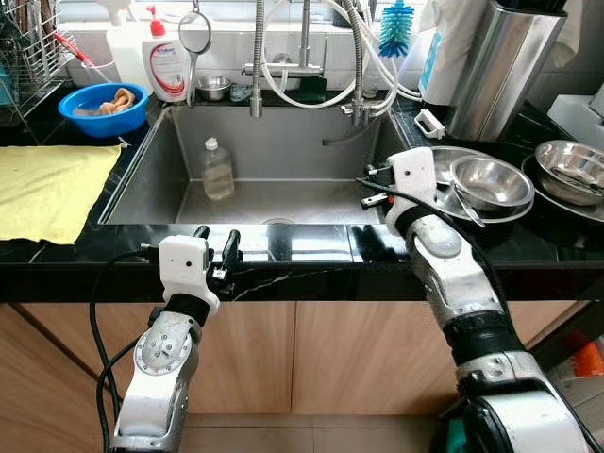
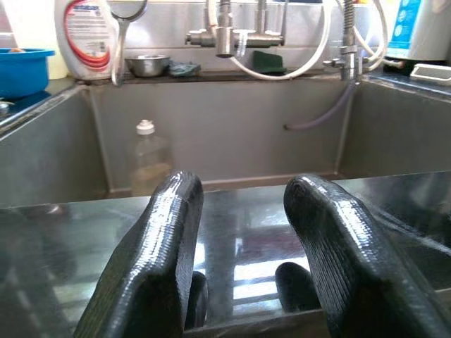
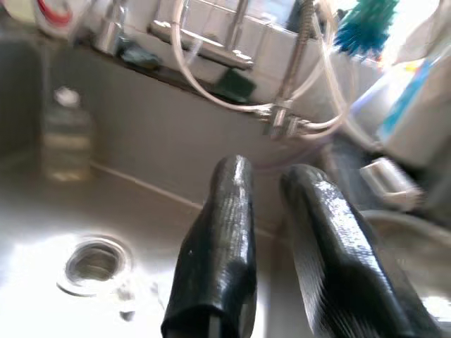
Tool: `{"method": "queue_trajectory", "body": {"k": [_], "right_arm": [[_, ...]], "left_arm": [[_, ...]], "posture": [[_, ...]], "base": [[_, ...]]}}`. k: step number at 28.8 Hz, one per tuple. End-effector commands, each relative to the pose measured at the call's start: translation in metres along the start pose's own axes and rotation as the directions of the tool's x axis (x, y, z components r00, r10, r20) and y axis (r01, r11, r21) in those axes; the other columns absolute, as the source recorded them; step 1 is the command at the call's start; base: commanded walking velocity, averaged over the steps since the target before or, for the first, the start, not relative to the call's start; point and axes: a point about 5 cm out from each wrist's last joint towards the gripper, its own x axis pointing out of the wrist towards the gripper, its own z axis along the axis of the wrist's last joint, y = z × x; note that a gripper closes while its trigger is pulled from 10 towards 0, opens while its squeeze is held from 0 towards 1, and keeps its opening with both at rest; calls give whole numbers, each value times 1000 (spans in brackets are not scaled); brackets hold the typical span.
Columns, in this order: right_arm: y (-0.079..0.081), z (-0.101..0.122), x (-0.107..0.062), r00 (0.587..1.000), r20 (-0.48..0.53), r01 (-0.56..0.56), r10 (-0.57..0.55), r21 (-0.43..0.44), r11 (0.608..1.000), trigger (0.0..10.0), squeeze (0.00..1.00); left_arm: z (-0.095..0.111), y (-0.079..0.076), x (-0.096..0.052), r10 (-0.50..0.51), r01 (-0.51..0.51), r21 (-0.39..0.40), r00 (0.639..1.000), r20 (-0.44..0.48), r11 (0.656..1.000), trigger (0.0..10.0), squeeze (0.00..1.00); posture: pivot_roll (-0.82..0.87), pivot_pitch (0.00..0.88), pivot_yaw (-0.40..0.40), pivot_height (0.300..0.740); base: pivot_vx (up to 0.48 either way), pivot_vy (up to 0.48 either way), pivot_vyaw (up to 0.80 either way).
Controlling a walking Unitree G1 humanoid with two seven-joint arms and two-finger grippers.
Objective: Kitchen organization
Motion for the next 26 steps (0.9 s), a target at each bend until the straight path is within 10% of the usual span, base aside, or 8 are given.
{"method": "queue_trajectory", "body": {"k": [1, 4, 5, 6, 21, 22, 26], "right_arm": [[-9, 7, -12, 1000, 11, 22, -20, -236, 972, 10000, 0], [-17, 5, -24, 999, -13, 25, -34, -401, 916, 10000, 0], [-18, 4, -27, 999, -22, 21, -33, -427, 904, 10000, 224], [-20, 3, -34, 999, -30, 9, -28, -497, 868, 10000, 1000], [-23, -21, -69, 974, -188, -37, -123, -674, 738, 10000, 1000], [-25, -24, -71, 969, -205, -40, -140, -683, 730, 10000, 39], [-32, -31, -78, 956, -239, -45, -172, -696, 717, 10000, 0]], "left_arm": [[3, 1, 1, -10, 9, 8, 1000, 11, 1000, 10000, 0], [2, 2, 1, -12, 12, 8, 1000, 6, 1000, 10000, 0], [1, 2, 2, -13, 13, 7, 1000, 5, 1000, 10000, 0], [1, 1, 2, -17, 17, 6, 1000, 3, 1000, 10000, 0], [0, 2, 1, -19, 19, 5, 1000, -5, 1000, 10000, 0], [0, 2, 1, -20, 20, 6, 1000, -6, 1000, 10000, 0], [0, 2, 2, -21, 21, 4, 1000, -7, 1000, 10000, 0]], "posture": [[-62, 0, -17, 706], [-72, 0, -16, 706], [-74, 0, -16, 706], [-74, 0, -16, 706], [-75, 0, -19, 706], [-73, 0, -20, 706], [-78, 0, -17, 706]], "base": [[0, 0, 0], [0, 0, 0], [0, 0, 0], [0, 0, 0], [0, 0, 0], [0, 0, 0], [0, 0, 0]]}}
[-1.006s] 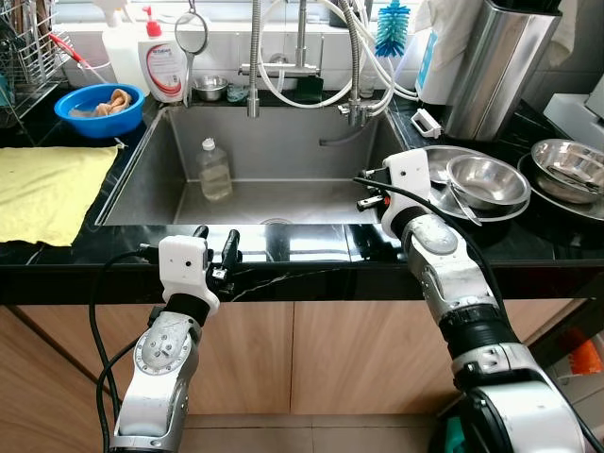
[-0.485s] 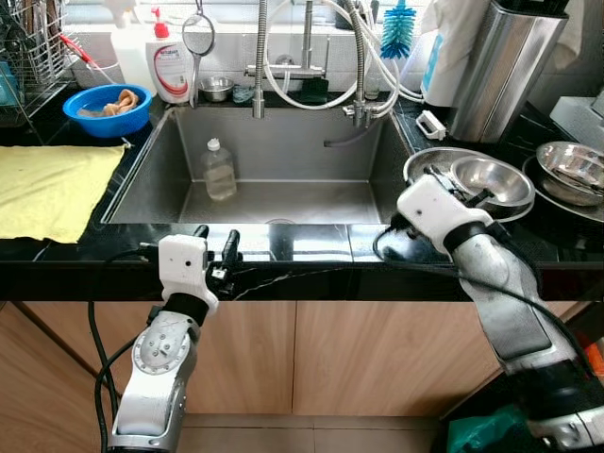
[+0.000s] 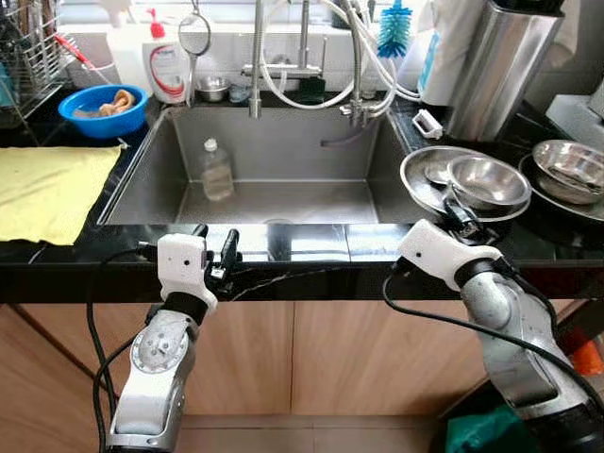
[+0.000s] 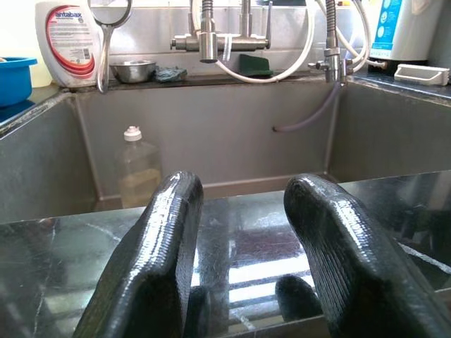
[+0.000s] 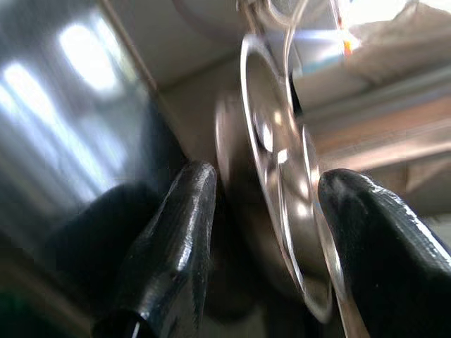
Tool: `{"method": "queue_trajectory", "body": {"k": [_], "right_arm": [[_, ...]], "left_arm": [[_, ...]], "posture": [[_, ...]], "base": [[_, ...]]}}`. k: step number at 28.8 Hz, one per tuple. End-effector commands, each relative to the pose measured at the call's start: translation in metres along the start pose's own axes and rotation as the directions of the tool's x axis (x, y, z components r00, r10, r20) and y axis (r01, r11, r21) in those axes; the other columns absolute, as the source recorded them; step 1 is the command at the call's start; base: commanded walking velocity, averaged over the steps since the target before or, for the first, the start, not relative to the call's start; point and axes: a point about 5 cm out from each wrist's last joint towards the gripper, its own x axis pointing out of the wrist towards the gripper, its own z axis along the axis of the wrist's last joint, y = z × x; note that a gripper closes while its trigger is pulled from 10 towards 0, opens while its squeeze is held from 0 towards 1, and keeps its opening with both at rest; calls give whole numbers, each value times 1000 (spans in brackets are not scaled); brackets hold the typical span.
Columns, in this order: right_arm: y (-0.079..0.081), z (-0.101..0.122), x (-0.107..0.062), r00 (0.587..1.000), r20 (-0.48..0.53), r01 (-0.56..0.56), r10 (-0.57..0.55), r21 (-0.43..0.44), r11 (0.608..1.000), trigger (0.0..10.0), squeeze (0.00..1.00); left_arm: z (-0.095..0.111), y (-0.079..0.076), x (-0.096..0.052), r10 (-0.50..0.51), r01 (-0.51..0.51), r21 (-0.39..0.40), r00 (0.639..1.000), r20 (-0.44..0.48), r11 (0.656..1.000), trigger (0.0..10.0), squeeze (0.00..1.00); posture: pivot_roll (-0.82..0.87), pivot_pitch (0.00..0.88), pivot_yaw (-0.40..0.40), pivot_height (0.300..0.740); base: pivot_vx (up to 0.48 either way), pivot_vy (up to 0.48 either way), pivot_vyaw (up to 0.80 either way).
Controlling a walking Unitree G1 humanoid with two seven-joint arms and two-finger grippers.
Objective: Kitchen organization
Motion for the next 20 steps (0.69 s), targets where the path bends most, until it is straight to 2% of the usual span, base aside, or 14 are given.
{"method": "queue_trajectory", "body": {"k": [1, 5, 20], "right_arm": [[-8, 0, -3, 1000, -3, 27, -27, -5, 1000, 10000, 0], [-15, -5, -5, 998, -40, 54, -55, -24, 998, 10000, 0], [-19, -16, -7, 991, -107, 71, -76, -47, 996, 10000, 0]], "left_arm": [[-1, 0, 1, -3, 3, -4, 1000, -9, 1000, 10000, 0], [-2, 0, 1, -6, 6, -6, 1000, -12, 1000, 10000, 0], [-3, 0, 1, -9, 9, -9, 1000, -19, 1000, 10000, 0]], "posture": [[-79, 0, -18, 706], [-82, 0, -17, 706], [-90, 5, -11, 706]], "base": [[0, 0, 0], [0, 0, 0], [0, 0, 0]]}}
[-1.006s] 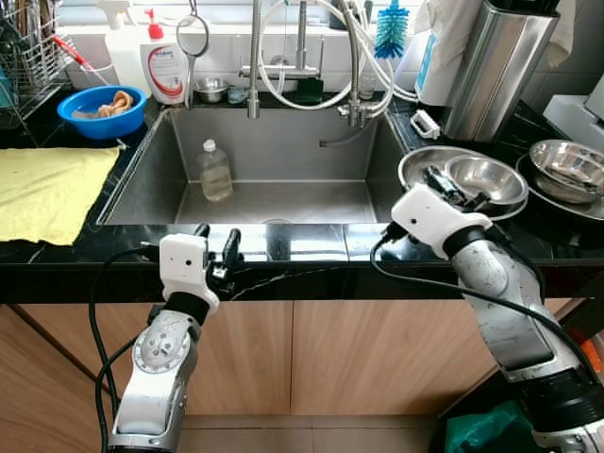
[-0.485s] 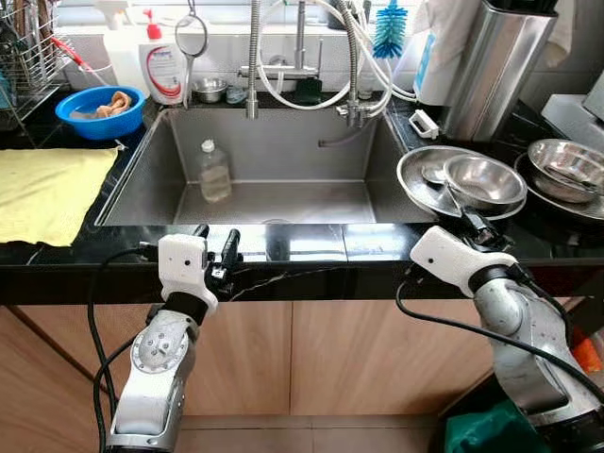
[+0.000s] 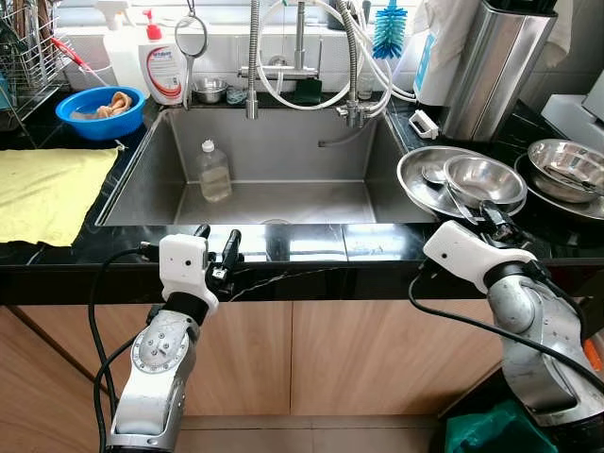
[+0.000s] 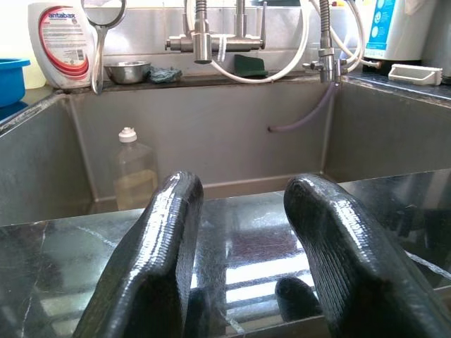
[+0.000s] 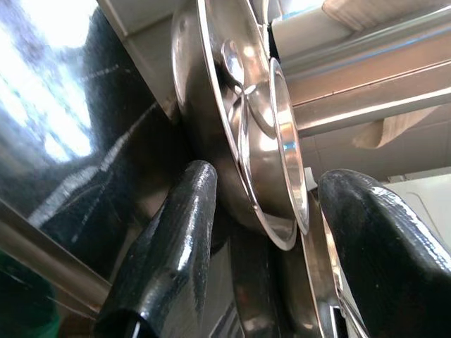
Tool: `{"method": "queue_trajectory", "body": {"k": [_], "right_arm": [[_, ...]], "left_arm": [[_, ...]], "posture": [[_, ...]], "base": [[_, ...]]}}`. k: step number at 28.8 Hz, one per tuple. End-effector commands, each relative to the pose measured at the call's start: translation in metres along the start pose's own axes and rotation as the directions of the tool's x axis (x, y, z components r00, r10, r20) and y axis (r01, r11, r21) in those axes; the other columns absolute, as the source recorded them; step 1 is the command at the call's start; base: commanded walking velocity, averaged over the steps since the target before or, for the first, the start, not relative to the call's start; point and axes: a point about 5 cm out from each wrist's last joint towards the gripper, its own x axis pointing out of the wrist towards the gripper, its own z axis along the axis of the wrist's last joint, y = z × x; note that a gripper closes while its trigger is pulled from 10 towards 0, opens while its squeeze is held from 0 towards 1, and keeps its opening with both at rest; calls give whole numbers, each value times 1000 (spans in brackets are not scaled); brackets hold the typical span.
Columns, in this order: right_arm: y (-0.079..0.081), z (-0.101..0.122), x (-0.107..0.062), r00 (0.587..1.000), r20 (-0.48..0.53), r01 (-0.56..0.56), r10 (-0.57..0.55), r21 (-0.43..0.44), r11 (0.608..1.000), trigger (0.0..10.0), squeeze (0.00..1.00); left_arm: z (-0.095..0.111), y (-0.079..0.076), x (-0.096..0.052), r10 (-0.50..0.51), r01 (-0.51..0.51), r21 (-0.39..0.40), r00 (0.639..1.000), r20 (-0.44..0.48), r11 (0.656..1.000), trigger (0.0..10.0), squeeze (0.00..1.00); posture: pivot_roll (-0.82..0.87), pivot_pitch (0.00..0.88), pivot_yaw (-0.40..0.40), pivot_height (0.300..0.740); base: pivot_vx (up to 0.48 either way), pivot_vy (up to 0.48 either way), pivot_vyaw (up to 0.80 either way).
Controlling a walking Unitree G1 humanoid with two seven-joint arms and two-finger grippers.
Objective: Kitchen organization
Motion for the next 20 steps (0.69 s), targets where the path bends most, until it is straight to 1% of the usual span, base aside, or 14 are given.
{"method": "queue_trajectory", "body": {"k": [1, 8, 9, 10, 11, 12, 14, 16, 17, 18, 20], "right_arm": [[-6, -4, -1, 1000, -16, 22, -22, -5, 1000, 10000, 0], [-8, -10, -1, 999, -33, 26, -27, -14, 1000, 10000, 0], [-8, -10, -1, 999, -33, 26, -27, -14, 1000, 8588, 0], [-9, -10, 0, 999, -31, 27, -27, -14, 1000, 1686, 0], [-9, -10, 0, 999, -30, 27, -27, -13, 1000, 1686, 0], [-9, -9, 0, 999, -28, 27, -28, -12, 1000, 0, 0], [-10, -8, 1, 999, -27, 28, -28, -10, 1000, 0, 0], [-9, -7, 2, 999, -23, 25, -25, -8, 1000, 4627, 0], [-8, -6, 2, 1000, -20, 22, -22, -7, 1000, 6784, 0], [-8, -5, 2, 1000, -17, 18, -18, -5, 1000, 10000, 0], [-6, -4, 3, 1000, -12, 12, -12, -2, 1000, 10000, 0]], "left_arm": [[-3, 0, 1, -3, 3, -8, 1000, -19, 1000, 10000, 0], [-4, 0, 0, -6, 5, -11, 1000, -22, 1000, 10000, 0], [-4, 0, 0, -6, 6, -11, 1000, -22, 1000, 10000, 0], [-4, 0, 1, -6, 6, -11, 1000, -22, 1000, 10000, 0], [-4, 0, 1, -6, 6, -11, 1000, -21, 1000, 10000, 0], [-4, 0, 1, -6, 6, -11, 1000, -21, 1000, 10000, 0], [-4, 0, 1, -6, 5, -11, 1000, -21, 1000, 10000, 0], [-4, 1, 1, -4, 3, -11, 1000, -21, 1000, 10000, 0], [-4, 1, 1, -2, 2, -11, 1000, -21, 1000, 10000, 0], [-4, 1, 1, -2, 2, -10, 1000, -21, 1000, 10000, 0], [-4, 1, 1, -2, 1, -10, 1000, -22, 1000, 10000, 0]], "posture": [[-90, 7, -10, 706], [-93, 9, -9, 706], [-93, 12, -8, 706], [-94, 13, -8, 706], [-94, 13, -8, 706], [-93, 13, -8, 706], [-92, 17, -9, 706], [-91, 19, -9, 706], [-91, 20, -9, 706], [-91, 20, -9, 706], [-89, 21, -8, 706]], "base": [[0, 0, 0], [0, 0, 0], [0, 0, 0], [0, 0, 0], [0, 0, 0], [0, 0, 0], [0, 0, 0], [0, 0, 0], [0, 0, 0], [0, 0, 0], [0, 0, 0]]}}
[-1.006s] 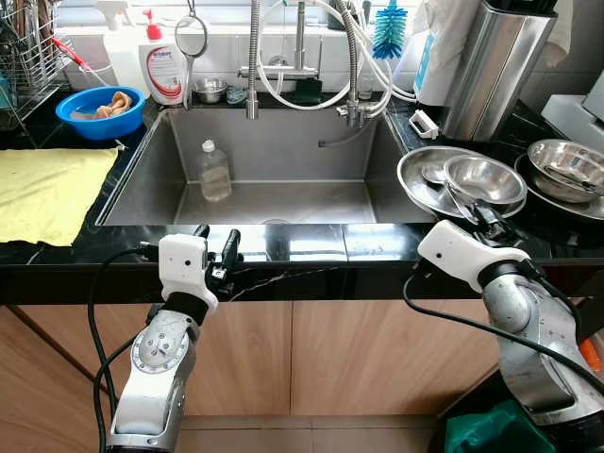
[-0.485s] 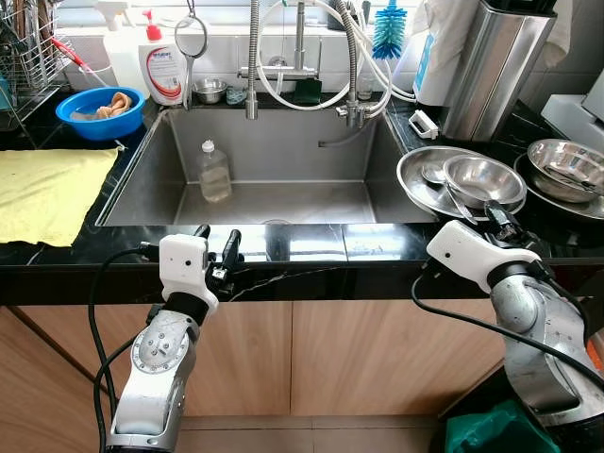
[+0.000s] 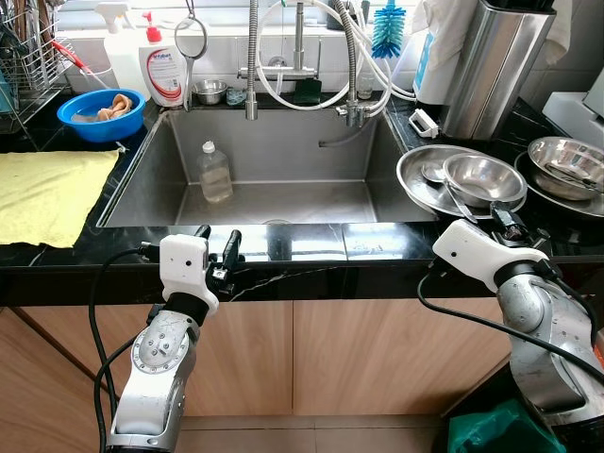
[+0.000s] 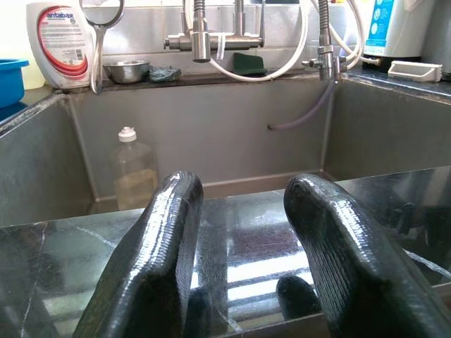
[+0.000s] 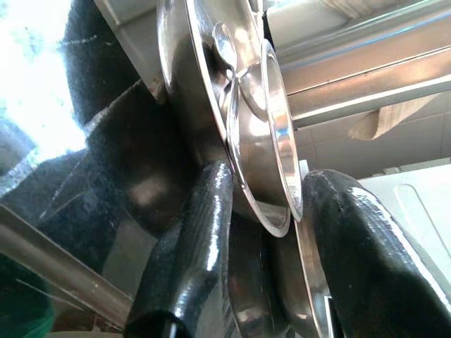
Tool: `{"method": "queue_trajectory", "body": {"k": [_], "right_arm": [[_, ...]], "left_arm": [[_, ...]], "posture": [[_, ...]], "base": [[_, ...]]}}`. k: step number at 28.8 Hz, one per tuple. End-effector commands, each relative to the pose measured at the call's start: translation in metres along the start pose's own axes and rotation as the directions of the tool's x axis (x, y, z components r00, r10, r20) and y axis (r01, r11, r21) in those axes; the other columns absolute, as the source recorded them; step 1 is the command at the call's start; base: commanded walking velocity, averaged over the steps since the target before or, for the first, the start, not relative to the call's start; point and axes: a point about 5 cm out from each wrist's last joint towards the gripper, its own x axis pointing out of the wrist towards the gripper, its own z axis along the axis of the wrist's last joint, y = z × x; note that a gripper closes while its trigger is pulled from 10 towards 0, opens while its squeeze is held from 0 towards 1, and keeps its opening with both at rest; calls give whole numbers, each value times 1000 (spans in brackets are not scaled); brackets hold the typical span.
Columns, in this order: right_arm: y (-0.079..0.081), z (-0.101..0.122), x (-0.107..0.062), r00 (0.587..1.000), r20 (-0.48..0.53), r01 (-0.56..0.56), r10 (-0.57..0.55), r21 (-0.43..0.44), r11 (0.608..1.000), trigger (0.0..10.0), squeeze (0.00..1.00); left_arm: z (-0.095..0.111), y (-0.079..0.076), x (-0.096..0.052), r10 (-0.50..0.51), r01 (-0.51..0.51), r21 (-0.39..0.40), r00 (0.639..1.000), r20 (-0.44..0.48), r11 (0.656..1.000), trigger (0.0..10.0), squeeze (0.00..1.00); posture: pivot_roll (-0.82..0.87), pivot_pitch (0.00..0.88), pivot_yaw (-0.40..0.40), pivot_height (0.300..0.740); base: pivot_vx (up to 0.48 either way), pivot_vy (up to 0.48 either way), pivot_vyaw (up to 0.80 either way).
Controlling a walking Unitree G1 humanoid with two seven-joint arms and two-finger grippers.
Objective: Kitchen organization
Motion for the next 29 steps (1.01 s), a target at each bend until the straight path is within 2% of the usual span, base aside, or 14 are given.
{"method": "queue_trajectory", "body": {"k": [1, 10, 11, 12, 13, 14, 29], "right_arm": [[-2, 1, 2, 1000, 3, 0, 0, 12, 1000, 10000, 0], [2, 7, 3, 999, 31, -19, 19, 22, 1000, 10000, 0], [2, 7, 4, 999, 32, -20, 19, 23, 1000, 8784, 0], [2, 7, 4, 999, 33, -21, 20, 24, 1000, 4510, 0], [2, 8, 4, 999, 34, -21, 20, 24, 999, 4510, 0], [3, 8, 4, 999, 34, -23, 22, 25, 999, 0, 0], [5, 12, 4, 998, 49, -33, 31, 42, 999, 0, 0]], "left_arm": [[-3, 1, 1, 2, -2, -9, 1000, -19, 1000, 10000, 0], [-3, 2, 1, 8, -8, -9, 1000, -18, 1000, 10000, 0], [-3, 3, 1, 8, -8, -8, 1000, -19, 1000, 10000, 0], [-3, 3, 1, 8, -9, -8, 1000, -19, 1000, 10000, 0], [-3, 3, 1, 9, -9, -8, 1000, -20, 1000, 10000, 0], [-3, 3, 1, 9, -10, -8, 1000, -20, 1000, 10000, 0], [-4, 4, 0, 11, -11, -5, 1000, -28, 1000, 10000, 0]], "posture": [[-89, 21, -8, 706], [-87, 28, -11, 706], [-87, 29, -12, 706], [-88, 31, -11, 706], [-88, 31, -11, 706], [-88, 31, -11, 706], [-87, 31, -11, 706]], "base": [[0, 0, 0], [0, 0, 0], [0, 0, 0], [0, 0, 0], [0, 0, 0], [0, 0, 0], [0, 0, 0]]}}
